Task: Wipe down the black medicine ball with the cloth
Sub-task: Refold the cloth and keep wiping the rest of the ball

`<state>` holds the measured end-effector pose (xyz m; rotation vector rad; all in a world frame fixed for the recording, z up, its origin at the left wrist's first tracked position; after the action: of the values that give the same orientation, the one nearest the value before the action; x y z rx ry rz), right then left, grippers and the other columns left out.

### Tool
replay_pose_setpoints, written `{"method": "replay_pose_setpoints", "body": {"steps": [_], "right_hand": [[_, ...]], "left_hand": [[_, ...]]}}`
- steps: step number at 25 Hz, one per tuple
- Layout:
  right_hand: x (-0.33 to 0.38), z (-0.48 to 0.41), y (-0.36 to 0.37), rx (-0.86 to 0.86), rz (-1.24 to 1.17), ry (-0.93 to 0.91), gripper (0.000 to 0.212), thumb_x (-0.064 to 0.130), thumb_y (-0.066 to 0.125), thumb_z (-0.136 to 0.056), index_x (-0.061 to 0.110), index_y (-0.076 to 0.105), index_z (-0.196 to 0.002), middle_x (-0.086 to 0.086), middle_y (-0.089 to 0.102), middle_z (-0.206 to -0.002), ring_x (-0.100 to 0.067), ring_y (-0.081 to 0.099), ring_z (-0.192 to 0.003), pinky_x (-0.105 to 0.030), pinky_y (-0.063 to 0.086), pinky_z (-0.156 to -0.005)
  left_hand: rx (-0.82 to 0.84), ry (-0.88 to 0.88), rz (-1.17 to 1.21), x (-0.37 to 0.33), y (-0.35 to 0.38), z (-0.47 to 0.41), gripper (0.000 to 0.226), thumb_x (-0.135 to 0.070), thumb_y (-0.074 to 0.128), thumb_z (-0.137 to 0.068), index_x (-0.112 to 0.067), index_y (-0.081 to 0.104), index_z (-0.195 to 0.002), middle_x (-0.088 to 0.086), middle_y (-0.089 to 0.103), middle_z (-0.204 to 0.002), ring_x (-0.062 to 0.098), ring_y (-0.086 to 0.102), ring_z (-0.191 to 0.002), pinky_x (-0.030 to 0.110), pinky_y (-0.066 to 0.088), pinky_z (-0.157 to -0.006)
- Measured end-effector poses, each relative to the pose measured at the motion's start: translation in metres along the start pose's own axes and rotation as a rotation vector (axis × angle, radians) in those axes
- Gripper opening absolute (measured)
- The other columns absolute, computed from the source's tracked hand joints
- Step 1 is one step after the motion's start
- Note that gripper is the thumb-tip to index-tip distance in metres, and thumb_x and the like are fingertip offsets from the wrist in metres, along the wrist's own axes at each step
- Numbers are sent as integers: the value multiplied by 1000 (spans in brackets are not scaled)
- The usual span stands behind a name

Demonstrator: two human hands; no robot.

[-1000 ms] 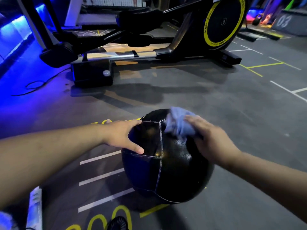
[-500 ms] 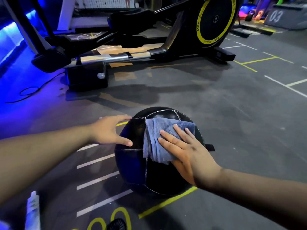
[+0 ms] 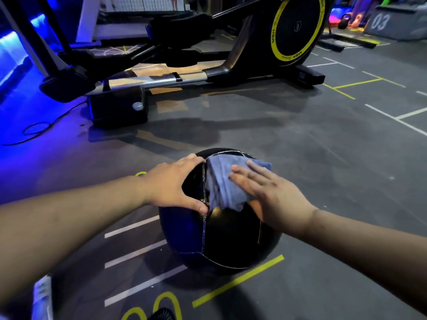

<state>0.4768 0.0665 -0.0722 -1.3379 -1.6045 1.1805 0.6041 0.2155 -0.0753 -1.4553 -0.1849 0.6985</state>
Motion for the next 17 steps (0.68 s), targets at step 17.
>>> {"method": "replay_pose_setpoints", "body": {"steps": [17], "right_hand": [[55, 26, 21, 73, 234, -324, 59, 21, 36, -84, 21, 44, -142, -2, 40, -152, -43, 39, -135, -55, 39, -104]], "left_hand": [[134, -222, 96, 85, -6, 17, 115, -75, 80, -42, -47, 21, -137, -13, 47, -146, 12, 46, -133, 32, 38, -107]]}}
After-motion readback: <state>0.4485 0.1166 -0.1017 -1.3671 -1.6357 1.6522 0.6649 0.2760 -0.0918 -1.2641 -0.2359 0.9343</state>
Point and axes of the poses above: each hand's wrist, its own z-axis away from the middle knuckle, its own y-axis out of the palm, x = y × z, the point moved 7 cm from there along -z, towards the middle knuckle
